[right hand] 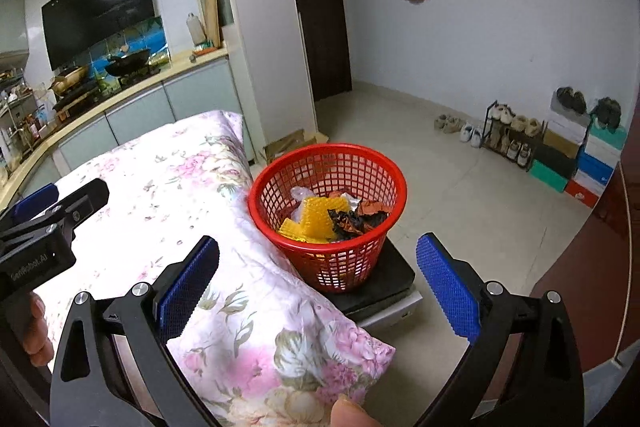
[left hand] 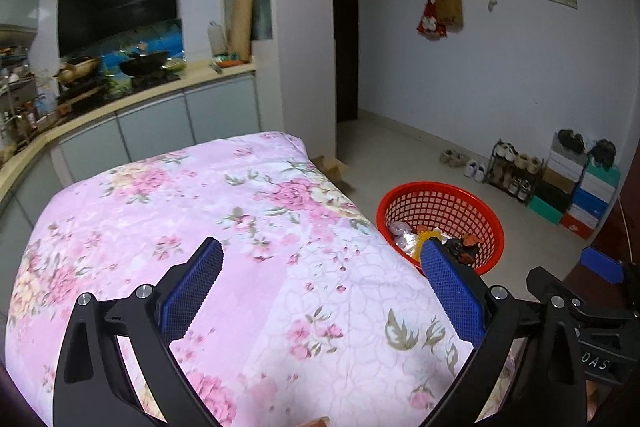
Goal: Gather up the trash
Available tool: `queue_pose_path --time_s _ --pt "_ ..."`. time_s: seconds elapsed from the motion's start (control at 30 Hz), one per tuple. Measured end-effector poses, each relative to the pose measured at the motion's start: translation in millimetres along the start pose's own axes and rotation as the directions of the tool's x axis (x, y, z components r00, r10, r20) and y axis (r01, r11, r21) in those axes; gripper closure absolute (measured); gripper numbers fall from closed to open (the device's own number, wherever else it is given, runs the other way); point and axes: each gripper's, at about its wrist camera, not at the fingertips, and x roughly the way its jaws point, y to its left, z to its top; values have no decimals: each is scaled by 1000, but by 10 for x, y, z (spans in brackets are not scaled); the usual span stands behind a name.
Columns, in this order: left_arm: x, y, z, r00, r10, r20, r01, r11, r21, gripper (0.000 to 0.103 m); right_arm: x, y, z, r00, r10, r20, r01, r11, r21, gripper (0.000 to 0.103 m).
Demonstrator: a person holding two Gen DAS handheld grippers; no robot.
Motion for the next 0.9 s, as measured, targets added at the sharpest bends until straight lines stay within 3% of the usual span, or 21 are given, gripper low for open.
queue_pose_path --time_s 0.37,0.9 --pt "-319 23 -280 999 23 31 -22 999 -42 7 -389 72 -170 996 5 94 -3 1000 -19 7" --pt "-387 -31 -471 999 47 22 -46 999 -26 7 -437 91 -265 997 21 73 -19 999 -26 7"
